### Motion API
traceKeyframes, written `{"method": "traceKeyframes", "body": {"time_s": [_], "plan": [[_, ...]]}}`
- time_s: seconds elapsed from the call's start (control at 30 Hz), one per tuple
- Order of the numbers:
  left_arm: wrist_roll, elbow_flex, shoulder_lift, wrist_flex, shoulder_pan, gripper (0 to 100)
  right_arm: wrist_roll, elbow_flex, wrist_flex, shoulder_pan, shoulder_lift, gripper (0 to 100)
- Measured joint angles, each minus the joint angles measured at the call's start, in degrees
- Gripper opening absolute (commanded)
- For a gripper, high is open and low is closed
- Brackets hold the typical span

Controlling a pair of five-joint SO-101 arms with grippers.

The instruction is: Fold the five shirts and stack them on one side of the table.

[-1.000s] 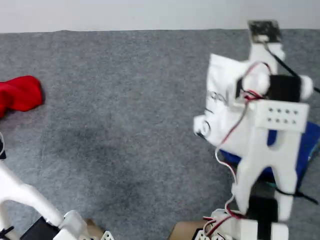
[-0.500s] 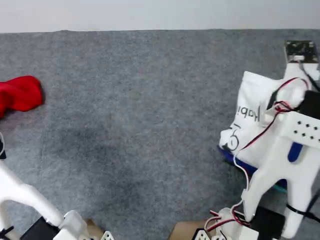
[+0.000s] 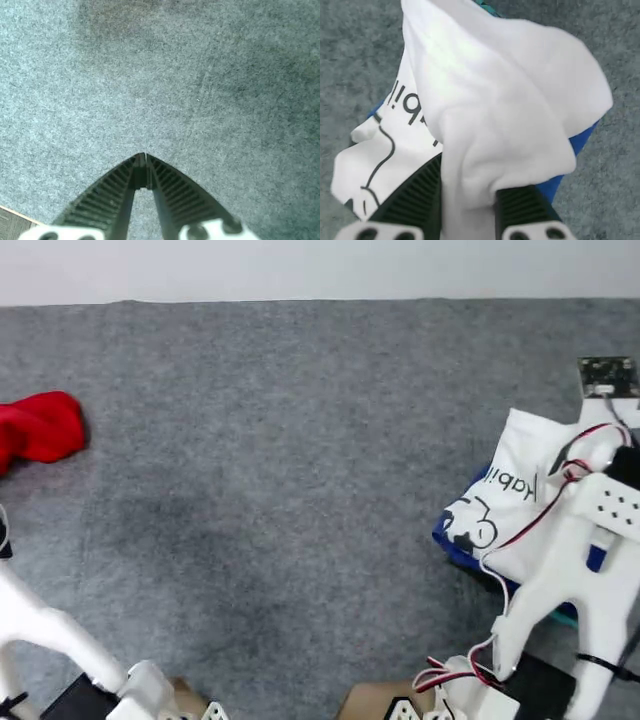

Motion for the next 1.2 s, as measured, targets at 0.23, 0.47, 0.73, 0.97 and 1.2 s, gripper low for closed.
{"method": "traceKeyframes", "body": {"time_s": [0.23, 0.47, 0.73, 0.97, 1.2], "plan": [[0.00, 0.00, 0.00, 0.00, 0.00, 0, 6.42, 3.78, -5.19, 0.62, 0.00, 6.0], [0.00, 0.00, 0.00, 0.00, 0.00, 0, 7.30, 4.92, -5.19, 3.08, 0.00, 35.9], [0.00, 0.00, 0.00, 0.00, 3.08, 0, 7.30, 4.84, -5.19, 5.45, -3.25, 36.5], [0.00, 0.00, 0.00, 0.00, 6.24, 0, 7.30, 4.84, 0.88, 3.96, -9.76, 31.5], [0.00, 0.00, 0.00, 0.00, 5.80, 0, 7.30, 5.63, 5.45, -8.44, -10.20, 0.7]]}}
